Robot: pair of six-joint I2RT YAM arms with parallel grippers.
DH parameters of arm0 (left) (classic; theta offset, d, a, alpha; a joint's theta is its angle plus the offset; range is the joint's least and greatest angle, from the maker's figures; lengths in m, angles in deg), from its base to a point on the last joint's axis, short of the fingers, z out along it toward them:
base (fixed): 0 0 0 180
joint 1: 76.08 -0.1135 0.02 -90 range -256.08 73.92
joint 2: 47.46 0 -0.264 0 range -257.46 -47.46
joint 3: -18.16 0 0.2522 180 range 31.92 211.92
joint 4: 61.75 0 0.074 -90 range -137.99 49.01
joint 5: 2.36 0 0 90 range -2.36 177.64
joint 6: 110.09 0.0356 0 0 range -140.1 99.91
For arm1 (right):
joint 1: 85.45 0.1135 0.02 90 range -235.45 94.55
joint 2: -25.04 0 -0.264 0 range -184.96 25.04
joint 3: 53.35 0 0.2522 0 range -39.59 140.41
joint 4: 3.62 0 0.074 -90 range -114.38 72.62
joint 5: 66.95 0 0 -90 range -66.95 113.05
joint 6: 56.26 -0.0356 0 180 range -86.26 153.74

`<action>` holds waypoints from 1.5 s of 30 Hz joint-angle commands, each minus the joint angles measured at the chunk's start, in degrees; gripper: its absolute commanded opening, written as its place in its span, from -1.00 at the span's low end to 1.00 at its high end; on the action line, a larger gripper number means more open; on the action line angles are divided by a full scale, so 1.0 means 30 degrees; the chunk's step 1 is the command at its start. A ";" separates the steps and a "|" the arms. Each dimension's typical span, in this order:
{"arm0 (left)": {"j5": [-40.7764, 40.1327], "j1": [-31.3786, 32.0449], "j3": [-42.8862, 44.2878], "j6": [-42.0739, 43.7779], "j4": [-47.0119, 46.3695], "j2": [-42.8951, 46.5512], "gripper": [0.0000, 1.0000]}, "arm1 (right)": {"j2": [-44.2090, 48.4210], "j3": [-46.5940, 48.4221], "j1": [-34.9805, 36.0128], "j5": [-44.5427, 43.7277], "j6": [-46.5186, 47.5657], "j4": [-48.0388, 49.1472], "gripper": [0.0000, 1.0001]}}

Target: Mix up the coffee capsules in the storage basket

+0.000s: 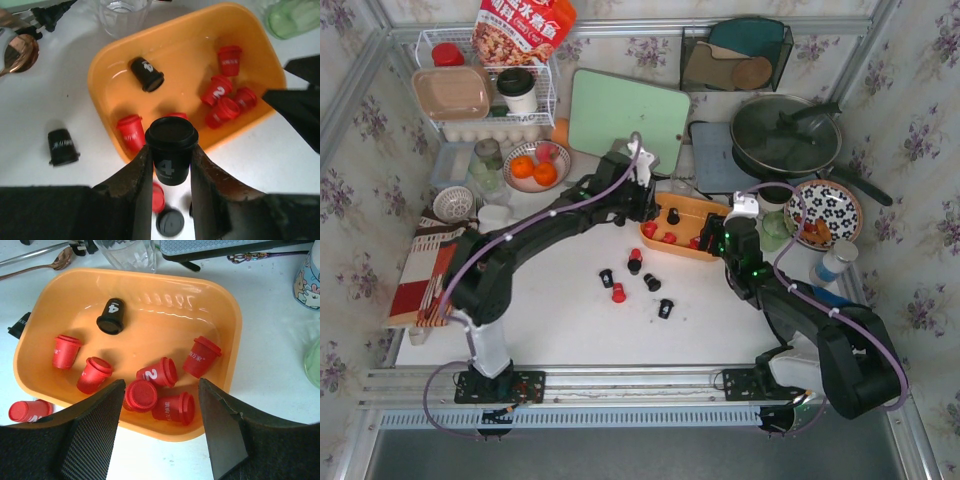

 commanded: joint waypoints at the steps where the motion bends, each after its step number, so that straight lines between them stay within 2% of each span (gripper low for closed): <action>1: -0.1589 0.0430 0.2724 -0.0729 0.1703 -0.2742 -0.40 | 0.0230 -0.0048 0.0006 -0.0163 -0.0151 0.0945 0.36; 4: -0.2375 0.0546 0.4620 -0.1066 0.2894 -0.4274 -0.36 | 0.0313 -0.0091 0.0002 -0.0103 -0.0182 0.0971 0.36; 7: -0.2792 0.0591 0.5362 -0.1146 0.3085 -0.5104 -0.24 | 0.0278 -0.0168 0.0006 -0.0143 -0.0245 0.1106 0.37; 14: -0.3124 0.0675 0.4578 -0.1240 0.1853 -0.4247 -0.06 | 0.0305 -0.0133 0.0002 -0.0250 -0.0172 0.1005 0.40; 15: -0.3202 0.0693 0.4268 -0.1227 0.1640 -0.3904 0.26 | 0.0391 -0.0164 0.0015 -0.0275 -0.0183 0.1027 0.40; 16: -0.3263 0.0721 0.3983 -0.1218 0.1445 -0.3463 0.39 | 0.0446 -0.0186 -0.0002 -0.0279 -0.0195 0.1030 0.41; 17: -0.3347 0.0750 0.3681 -0.1191 0.1326 -0.3136 0.86 | 0.0464 -0.0178 0.0010 -0.0279 -0.0215 0.1052 0.41; 18: -0.3457 0.0780 0.3339 -0.1118 0.1190 -0.2754 1.00 | 0.0466 -0.0199 -0.0006 -0.0257 -0.0214 0.1059 0.41; 24: -0.4909 0.1001 -0.0123 -0.1319 0.0780 0.1079 0.96 | 0.0262 -0.0172 0.0006 -0.0119 -0.0244 0.1089 0.40; 28: -0.5838 0.1130 -0.2551 -0.2550 0.2391 0.3768 0.83 | 0.0232 -0.0172 -0.0002 -0.0024 -0.0261 0.1087 0.40; 34: -0.7876 0.1305 -0.5773 -0.4889 0.5227 0.7354 0.79 | 0.0290 -0.0208 0.0020 0.0203 -0.0403 0.1082 0.40; 38: -0.8735 0.1530 -0.7122 -0.6551 0.6271 0.8770 0.66 | 0.0263 -0.0227 0.0018 0.0335 -0.0429 0.1104 0.40; 39: -0.9008 0.1617 -0.7383 -0.6911 0.6503 0.8897 0.68 | 0.0243 -0.0231 0.0009 0.0332 -0.0423 0.1116 0.40; 42: -0.9330 0.1805 -0.8232 -0.7815 0.6719 0.9040 0.99 | 0.0232 -0.0229 0.0017 0.0360 -0.0471 0.1114 0.40; 45: -0.9104 0.1945 -0.8982 -0.8758 0.6444 0.9005 1.00 | 0.0258 -0.0231 0.0009 0.0358 -0.0480 0.1118 0.40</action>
